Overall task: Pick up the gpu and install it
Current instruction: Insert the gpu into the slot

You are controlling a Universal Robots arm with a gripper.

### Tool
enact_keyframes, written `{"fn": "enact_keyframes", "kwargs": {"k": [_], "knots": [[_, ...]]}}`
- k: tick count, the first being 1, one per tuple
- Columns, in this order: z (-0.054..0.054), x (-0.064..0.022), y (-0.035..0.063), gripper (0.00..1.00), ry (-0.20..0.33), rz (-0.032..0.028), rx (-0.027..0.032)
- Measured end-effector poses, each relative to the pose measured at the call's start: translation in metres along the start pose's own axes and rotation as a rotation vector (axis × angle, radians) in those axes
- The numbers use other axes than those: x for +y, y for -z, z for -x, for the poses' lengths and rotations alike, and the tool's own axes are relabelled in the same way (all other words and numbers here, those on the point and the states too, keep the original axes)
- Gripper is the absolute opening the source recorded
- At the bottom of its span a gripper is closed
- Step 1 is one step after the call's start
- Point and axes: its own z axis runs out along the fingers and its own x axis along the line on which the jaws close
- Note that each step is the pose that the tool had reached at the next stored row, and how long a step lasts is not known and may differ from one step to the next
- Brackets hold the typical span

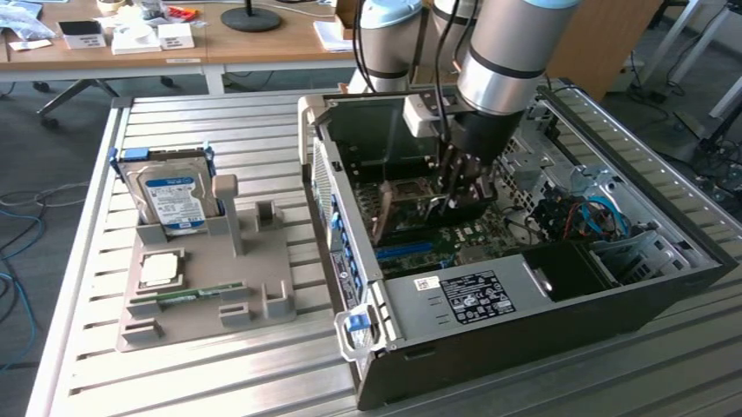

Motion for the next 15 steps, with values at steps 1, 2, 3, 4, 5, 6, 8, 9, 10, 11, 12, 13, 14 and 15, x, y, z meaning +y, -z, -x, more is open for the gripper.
{"fn": "enact_keyframes", "kwargs": {"k": [1,2,3,4,5,6,8,9,10,11,12,13,14,15], "knots": [[-0.001,0.0005,-0.0001,0.27,0.000,0.0000,-0.0001],[-0.002,0.0009,-0.0003,0.27,0.000,0.0000,0.0000],[-0.002,0.0016,-0.0008,0.27,0.000,0.0000,-0.0002],[-0.002,0.0024,-0.0014,0.27,0.000,-0.0001,-0.0002],[-0.002,0.0033,-0.0021,0.27,0.000,-0.0001,-0.0002],[-0.002,0.0041,-0.0030,0.27,0.000,-0.0001,-0.0002],[-0.003,0.0049,-0.0053,0.27,0.000,-0.0001,-0.0002],[-0.003,0.0050,-0.0063,0.27,0.000,0.0000,-0.0002],[-0.003,0.0050,-0.0074,0.27,0.000,0.0000,-0.0002],[-0.003,0.0053,-0.0086,0.27,0.000,0.0000,-0.0002],[-0.003,0.0054,-0.0096,0.27,0.000,0.0000,-0.0002],[-0.003,0.0057,-0.0106,0.27,0.000,0.0000,-0.0001],[-0.003,0.0058,-0.0109,0.27,0.000,0.0000,-0.0001],[-0.003,0.0058,-0.0108,0.27,0.000,0.0001,0.0000]]}}
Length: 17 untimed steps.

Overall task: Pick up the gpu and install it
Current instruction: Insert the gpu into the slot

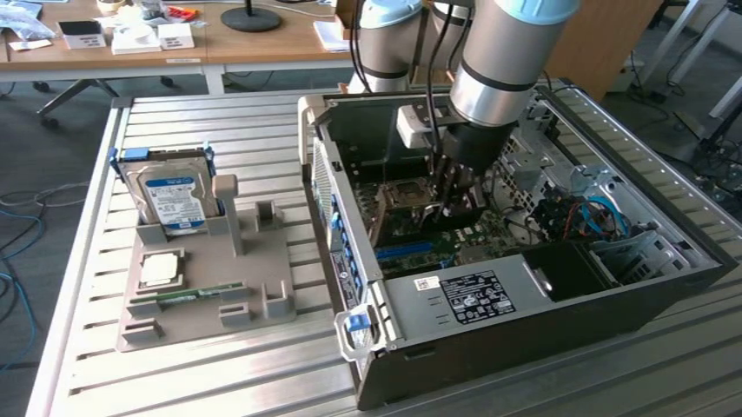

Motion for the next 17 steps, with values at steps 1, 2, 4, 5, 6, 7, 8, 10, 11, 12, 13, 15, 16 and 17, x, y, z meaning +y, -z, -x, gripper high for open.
{"fn": "enact_keyframes", "kwargs": {"k": [1,2,4,5,6,7,8,10,11,12,13,15,16,17], "knots": [[0.0000,0.0000,0.0000,0.27,0.000,0.0000,0.0001],[0.0000,0.0005,-0.0001,0.27,0.000,0.0000,0.0000],[-0.0001,0.0028,-0.0007,0.27,0.000,-0.0001,-0.0002],[-0.0002,0.0039,-0.0010,0.27,0.000,-0.0001,-0.0002],[-0.0002,0.0047,-0.0015,0.27,0.000,-0.0001,-0.0002],[-0.0002,0.0052,-0.0022,0.27,0.000,-0.0002,-0.0003],[-0.0003,0.0056,-0.0032,0.27,0.000,-0.0002,-0.0003],[-0.0005,0.0061,-0.0055,0.27,0.000,-0.0001,-0.0002],[-0.0005,0.0064,-0.0064,0.27,0.000,-0.0001,-0.0001],[-0.0006,0.0069,-0.0074,0.27,0.000,-0.0001,-0.0001],[-0.0007,0.0074,-0.0084,0.27,0.000,-0.0001,-0.0001],[-0.0008,0.0086,-0.0097,0.27,0.000,0.0000,0.0002],[-0.0009,0.0089,-0.0098,0.27,0.000,0.0000,0.0002],[-0.0013,0.0095,-0.0099,0.27,0.000,0.0000,0.0002]]}}
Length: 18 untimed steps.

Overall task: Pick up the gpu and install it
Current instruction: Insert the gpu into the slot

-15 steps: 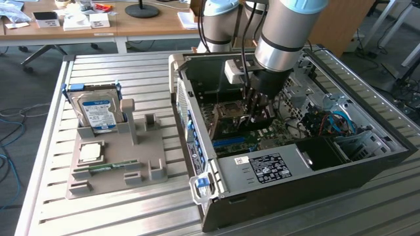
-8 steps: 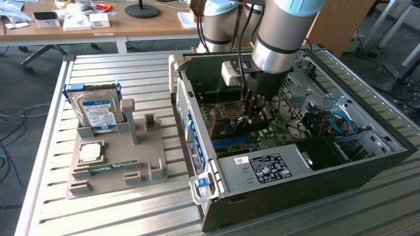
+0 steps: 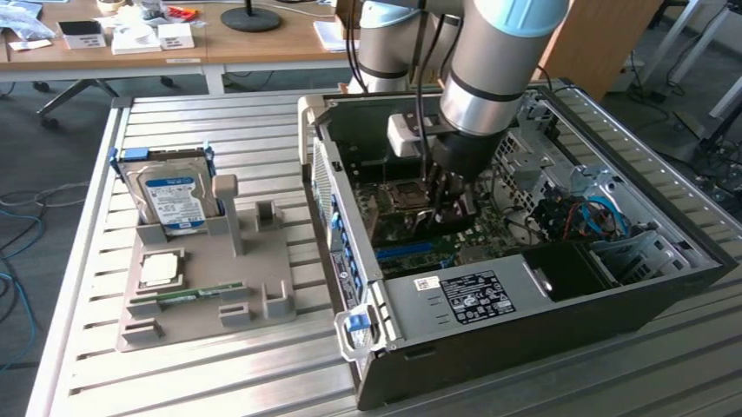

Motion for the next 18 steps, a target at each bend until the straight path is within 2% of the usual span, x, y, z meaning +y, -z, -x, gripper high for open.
{"fn": "enact_keyframes", "kwargs": {"k": [18], "knots": [[-0.002,0.0119,-0.0006,0.27,0.000,0.0000,-0.0001]]}}
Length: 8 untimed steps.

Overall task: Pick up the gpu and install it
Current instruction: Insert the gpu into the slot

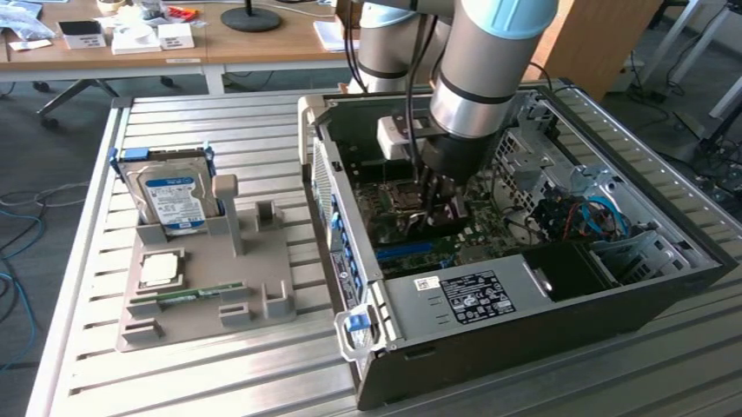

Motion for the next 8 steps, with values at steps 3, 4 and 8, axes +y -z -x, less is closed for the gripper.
{"fn": "enact_keyframes", "kwargs": {"k": [3,4,8], "knots": [[0.0000,0.0014,0.0000,0.27,0.000,0.0000,0.0000],[-0.0001,0.0015,0.0000,0.27,0.000,0.0000,0.0001],[-0.0007,0.0021,0.0000,0.27,0.000,0.0000,0.0007]]}}
